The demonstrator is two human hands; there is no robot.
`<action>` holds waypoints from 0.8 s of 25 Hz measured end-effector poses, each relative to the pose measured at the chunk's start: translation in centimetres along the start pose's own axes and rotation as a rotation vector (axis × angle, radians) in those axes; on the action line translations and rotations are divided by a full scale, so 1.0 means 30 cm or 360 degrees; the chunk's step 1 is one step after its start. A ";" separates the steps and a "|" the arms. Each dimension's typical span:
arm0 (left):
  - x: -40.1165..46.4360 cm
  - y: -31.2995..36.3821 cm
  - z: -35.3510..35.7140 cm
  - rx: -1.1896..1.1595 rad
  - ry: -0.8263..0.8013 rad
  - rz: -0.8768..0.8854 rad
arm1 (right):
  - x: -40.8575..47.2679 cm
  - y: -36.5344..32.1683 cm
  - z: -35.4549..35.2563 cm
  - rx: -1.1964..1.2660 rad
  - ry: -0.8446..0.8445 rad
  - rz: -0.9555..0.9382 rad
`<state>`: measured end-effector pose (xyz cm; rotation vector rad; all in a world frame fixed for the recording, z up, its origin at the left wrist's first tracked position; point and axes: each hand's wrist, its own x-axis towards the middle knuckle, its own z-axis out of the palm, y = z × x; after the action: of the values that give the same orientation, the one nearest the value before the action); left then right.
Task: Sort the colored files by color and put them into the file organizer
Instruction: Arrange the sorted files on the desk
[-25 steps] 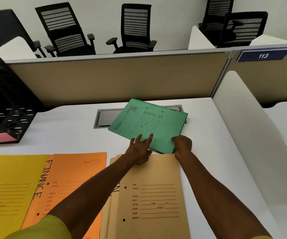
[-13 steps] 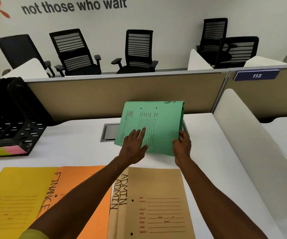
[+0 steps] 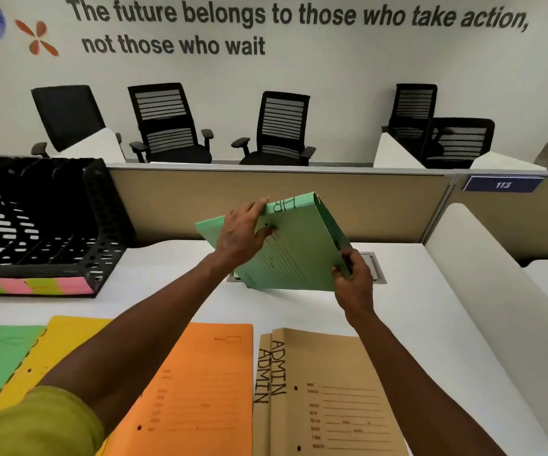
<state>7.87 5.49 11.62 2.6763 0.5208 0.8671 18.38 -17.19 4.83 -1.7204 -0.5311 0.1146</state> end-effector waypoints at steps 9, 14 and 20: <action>-0.163 -0.125 -0.225 -0.0291 0.0352 -0.0039 | -0.068 -0.238 0.146 -0.0412 0.0325 -0.0446; -0.277 -0.194 -0.389 -0.0736 0.0519 -0.0329 | -0.151 -0.287 0.252 -0.0076 0.0352 0.0086; -0.440 -0.307 -0.533 -0.1492 0.0477 -0.0824 | -0.378 -0.236 0.464 0.0324 -0.0259 0.0210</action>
<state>-14.10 10.64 14.05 1.4909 0.6244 1.0113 1.28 -8.34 6.02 -1.5536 -0.5062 0.3930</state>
